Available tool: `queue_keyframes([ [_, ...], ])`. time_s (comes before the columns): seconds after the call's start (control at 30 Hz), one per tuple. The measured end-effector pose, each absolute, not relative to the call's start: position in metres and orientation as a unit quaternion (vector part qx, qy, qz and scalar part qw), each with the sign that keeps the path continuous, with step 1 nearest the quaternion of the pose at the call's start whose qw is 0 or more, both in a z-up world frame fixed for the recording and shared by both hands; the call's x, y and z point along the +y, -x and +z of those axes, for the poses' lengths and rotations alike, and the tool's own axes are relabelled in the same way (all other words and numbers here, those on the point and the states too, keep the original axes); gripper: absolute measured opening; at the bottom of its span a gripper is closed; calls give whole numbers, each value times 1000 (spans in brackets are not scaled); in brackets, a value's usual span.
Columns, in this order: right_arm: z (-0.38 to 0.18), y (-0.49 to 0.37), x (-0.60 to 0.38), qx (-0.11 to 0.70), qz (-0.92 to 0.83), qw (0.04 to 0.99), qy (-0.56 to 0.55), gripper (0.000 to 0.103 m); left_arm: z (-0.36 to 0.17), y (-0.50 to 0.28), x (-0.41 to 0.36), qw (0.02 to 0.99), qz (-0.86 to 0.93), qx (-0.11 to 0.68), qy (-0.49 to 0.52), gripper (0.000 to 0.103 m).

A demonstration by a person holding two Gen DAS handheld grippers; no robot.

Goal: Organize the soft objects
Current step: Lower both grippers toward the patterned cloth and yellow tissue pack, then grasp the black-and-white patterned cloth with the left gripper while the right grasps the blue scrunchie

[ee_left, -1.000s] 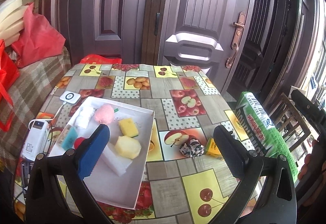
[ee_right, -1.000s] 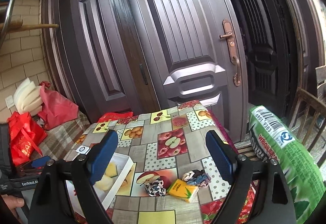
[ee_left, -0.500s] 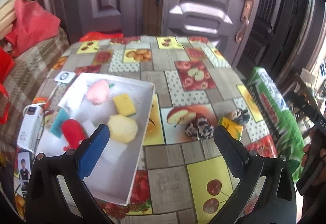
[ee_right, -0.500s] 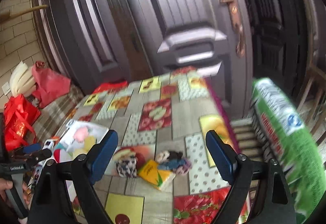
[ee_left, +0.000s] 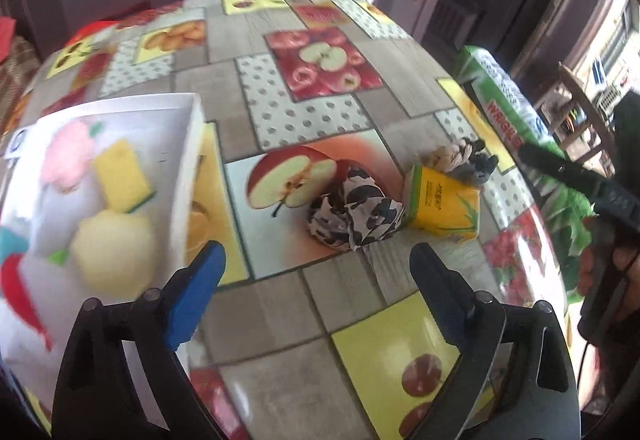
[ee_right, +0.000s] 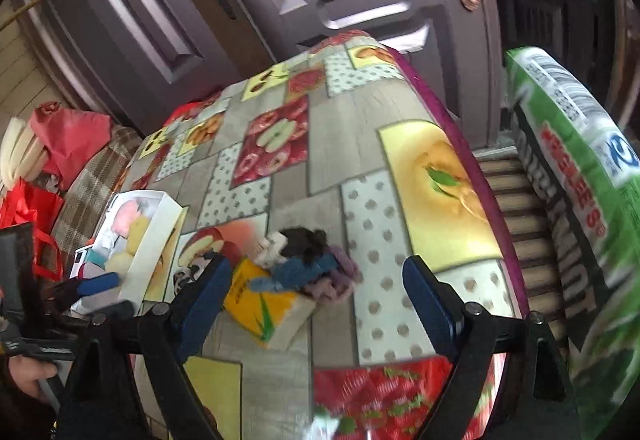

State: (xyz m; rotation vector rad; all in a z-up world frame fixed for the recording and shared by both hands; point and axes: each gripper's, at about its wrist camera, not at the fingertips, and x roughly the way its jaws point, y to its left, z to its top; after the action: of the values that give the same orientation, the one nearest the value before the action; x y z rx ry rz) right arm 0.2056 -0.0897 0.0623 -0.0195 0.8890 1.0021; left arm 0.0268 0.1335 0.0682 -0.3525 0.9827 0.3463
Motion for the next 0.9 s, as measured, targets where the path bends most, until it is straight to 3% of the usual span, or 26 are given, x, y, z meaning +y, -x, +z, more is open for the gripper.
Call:
queue_keyframes([
  [0.17,51,-206,-64,423,483,766,32,86,50,-55,134,854,138,475,161,94],
  [0.33,28,-212,-42,449,468,759,53,70,27,-81,143,842,124,493,178,79],
  [0.37,26,-213,-42,454,468,757,50,61,21,-83,145,840,119,495,189,74],
  [0.43,24,-213,-45,456,473,753,45,38,21,-82,145,844,124,488,182,54],
  [0.47,24,-212,-47,456,474,752,48,32,21,-82,144,845,123,490,177,53],
  [0.6,28,-203,-60,445,483,753,45,21,23,-72,144,848,117,480,191,47],
  [0.9,74,-181,-94,399,493,773,5,20,60,-42,131,874,118,427,201,47],
])
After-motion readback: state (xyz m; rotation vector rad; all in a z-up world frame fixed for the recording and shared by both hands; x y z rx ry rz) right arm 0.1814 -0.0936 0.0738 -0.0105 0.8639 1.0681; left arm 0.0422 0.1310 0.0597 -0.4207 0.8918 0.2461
